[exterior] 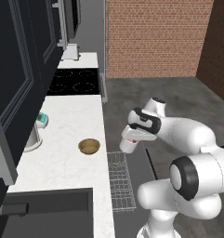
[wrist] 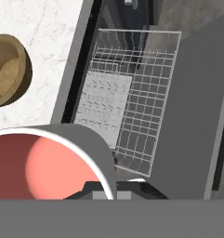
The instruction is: Pick up the cup and bowl from the counter, place them in the dishwasher, and close the dishwasher door.
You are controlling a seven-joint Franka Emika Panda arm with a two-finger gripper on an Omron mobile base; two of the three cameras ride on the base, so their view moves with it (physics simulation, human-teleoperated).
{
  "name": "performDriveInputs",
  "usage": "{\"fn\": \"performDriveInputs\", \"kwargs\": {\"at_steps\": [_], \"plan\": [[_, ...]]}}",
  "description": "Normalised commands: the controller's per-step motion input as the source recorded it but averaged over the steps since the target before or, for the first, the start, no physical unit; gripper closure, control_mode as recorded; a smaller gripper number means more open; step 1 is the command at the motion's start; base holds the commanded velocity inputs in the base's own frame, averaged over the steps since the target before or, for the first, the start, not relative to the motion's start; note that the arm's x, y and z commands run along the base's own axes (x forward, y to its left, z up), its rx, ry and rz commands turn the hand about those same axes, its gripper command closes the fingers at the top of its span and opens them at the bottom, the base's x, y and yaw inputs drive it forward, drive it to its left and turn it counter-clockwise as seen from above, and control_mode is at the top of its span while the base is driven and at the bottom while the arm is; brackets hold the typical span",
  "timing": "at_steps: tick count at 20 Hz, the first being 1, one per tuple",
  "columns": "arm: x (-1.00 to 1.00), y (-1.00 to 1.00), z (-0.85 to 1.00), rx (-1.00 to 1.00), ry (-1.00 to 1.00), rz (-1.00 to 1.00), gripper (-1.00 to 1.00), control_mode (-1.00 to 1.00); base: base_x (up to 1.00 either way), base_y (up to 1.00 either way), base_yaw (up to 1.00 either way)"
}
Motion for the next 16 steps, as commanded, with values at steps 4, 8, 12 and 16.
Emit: {"fn": "performDriveInputs", "kwargs": {"at_steps": [4, 8, 12, 16], "plan": [[0.0, -0.5, -0.09, 0.0, 0.0, 0.18, 1.0, -1.0, 0.0, 0.0, 0.0], [0.03, -0.35, -0.25, 0.0, 0.0, 0.2, 1.0, -1.0, 0.0, 0.0, 0.0], [0.23, -0.11, -0.31, 0.0, 0.0, 0.13, 1.0, -1.0, 0.0, 0.0, 0.0], [0.4, 0.0, -0.34, 0.0, 0.0, 0.05, 1.0, -1.0, 0.0, 0.0, 0.0]]}}
